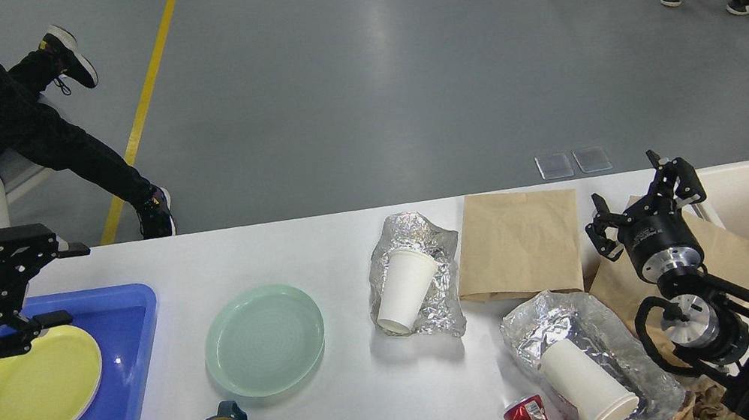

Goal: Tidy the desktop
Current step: 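Raise the left gripper up and away from the blue tray, then lower the left gripper toward the dark teal mug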

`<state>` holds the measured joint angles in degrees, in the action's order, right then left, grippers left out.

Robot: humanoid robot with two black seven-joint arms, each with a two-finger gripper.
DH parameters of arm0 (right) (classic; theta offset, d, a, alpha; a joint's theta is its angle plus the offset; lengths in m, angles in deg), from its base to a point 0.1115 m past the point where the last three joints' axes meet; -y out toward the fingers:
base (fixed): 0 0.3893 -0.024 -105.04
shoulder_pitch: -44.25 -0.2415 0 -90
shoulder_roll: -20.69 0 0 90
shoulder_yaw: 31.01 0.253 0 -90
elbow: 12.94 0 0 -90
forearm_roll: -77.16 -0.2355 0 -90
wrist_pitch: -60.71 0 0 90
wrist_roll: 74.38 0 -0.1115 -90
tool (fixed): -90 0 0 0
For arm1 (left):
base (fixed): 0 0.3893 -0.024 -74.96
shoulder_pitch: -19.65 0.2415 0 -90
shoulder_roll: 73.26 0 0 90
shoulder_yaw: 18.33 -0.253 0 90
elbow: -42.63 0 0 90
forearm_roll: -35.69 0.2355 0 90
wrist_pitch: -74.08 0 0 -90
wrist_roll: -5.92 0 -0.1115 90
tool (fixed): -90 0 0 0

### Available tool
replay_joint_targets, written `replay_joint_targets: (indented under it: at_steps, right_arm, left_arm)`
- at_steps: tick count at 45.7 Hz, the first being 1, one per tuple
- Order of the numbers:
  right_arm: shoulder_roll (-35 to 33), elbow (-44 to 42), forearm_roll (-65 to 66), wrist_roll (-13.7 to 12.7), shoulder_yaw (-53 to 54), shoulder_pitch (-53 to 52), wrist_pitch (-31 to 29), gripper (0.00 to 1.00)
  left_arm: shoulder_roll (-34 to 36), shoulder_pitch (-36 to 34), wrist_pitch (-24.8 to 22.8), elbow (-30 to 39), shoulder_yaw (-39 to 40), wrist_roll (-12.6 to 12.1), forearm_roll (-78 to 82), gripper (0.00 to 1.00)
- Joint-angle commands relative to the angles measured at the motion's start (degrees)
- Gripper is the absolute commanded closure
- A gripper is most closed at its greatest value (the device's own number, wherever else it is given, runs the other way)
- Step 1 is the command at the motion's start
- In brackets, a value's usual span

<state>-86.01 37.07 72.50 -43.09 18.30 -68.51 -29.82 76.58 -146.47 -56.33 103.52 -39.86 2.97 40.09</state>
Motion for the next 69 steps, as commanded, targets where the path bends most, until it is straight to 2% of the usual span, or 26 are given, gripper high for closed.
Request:
replay_joint_targets:
  at_steps: [1, 3, 6, 10, 13, 16, 25, 28, 32, 37, 38, 45, 50, 58, 63, 69]
  right_arm:
    - [0.0, 0.09, 0.0, 0.0, 0.0, 0.0, 0.0, 0.0]
    - [0.0, 0.09, 0.0, 0.0, 0.0, 0.0, 0.0, 0.0]
    - [0.0, 0.09, 0.0, 0.0, 0.0, 0.0, 0.0, 0.0]
    - [0.0, 0.09, 0.0, 0.0, 0.0, 0.0, 0.0, 0.0]
    - [0.0, 0.09, 0.0, 0.0, 0.0, 0.0, 0.0, 0.0]
    - [0.0, 0.09, 0.0, 0.0, 0.0, 0.0, 0.0, 0.0]
    - [0.0, 0.09, 0.0, 0.0, 0.0, 0.0, 0.0, 0.0]
    - [0.0, 0.09, 0.0, 0.0, 0.0, 0.0, 0.0, 0.0]
    - [0.0, 0.09, 0.0, 0.0, 0.0, 0.0, 0.0, 0.0]
    - [0.0, 0.0, 0.0, 0.0, 0.0, 0.0, 0.0, 0.0]
    - [0.0, 0.09, 0.0, 0.0, 0.0, 0.0, 0.0, 0.0]
    - [0.0, 0.0, 0.0, 0.0, 0.0, 0.0, 0.0, 0.0]
    - [0.0, 0.0, 0.0, 0.0, 0.0, 0.0, 0.0, 0.0]
    - [0.0, 0.0, 0.0, 0.0, 0.0, 0.0, 0.0, 0.0]
    - [0.0, 0.0, 0.0, 0.0, 0.0, 0.0, 0.0, 0.0]
    - [0.0, 0.09, 0.0, 0.0, 0.0, 0.0, 0.0, 0.0]
  left_arm:
    - [-5.51, -15.88, 0.42, -0.86, -17.12, -0.39, 0.09, 0.03]
    - [-8.06, -20.54, 0.33, -0.95, -22.91, -0.83, 0.09, 0.03]
    - [-10.52, -23.11, 0.25, -0.69, -28.2, -0.13, 0.09, 0.03]
    - [-15.96, -24.95, 0.07, -0.43, -33.3, -0.22, 0.09, 0.03]
    - [-20.62, -29.34, -0.46, 0.45, -37.52, -0.92, 0.17, 0.03]
    - [-24.32, -34.35, -0.81, 0.89, -41.92, -0.31, 0.17, 0.03]
    - [-36.01, -44.81, -5.11, 6.34, -47.73, -0.75, -0.09, 0.03]
    - [-38.3, -49.73, -9.06, 8.1, -48.52, -0.48, -0.44, 0.03]
    - [-40.58, -56.76, -14.59, 12.92, -50.27, -0.22, -1.93, 0.03]
    - [-46.64, -66.69, -14.59, 21.27, -55.45, 0.39, -7.19, 0.03]
    - [-49.7, -70.97, -14.26, 24.85, -58.51, 1.62, -10.6, 0.03]
    - [-57.37, -80.84, -14.26, 32.35, -64.69, 4.7, -17.93, 0.03]
    - [-59.05, -84.54, -14.43, 35.87, -65.22, 5.32, -18.81, 0.03]
    - [-60.89, -84.9, -14.59, 37.28, -67.59, 5.85, -18.9, 0.03]
    - [-60.63, -84.72, -14.59, 37.37, -69.09, 8.22, -18.9, 0.03]
    - [-60.63, -82.71, -14.59, 37.02, -68.39, 9.71, -19.77, 0.03]
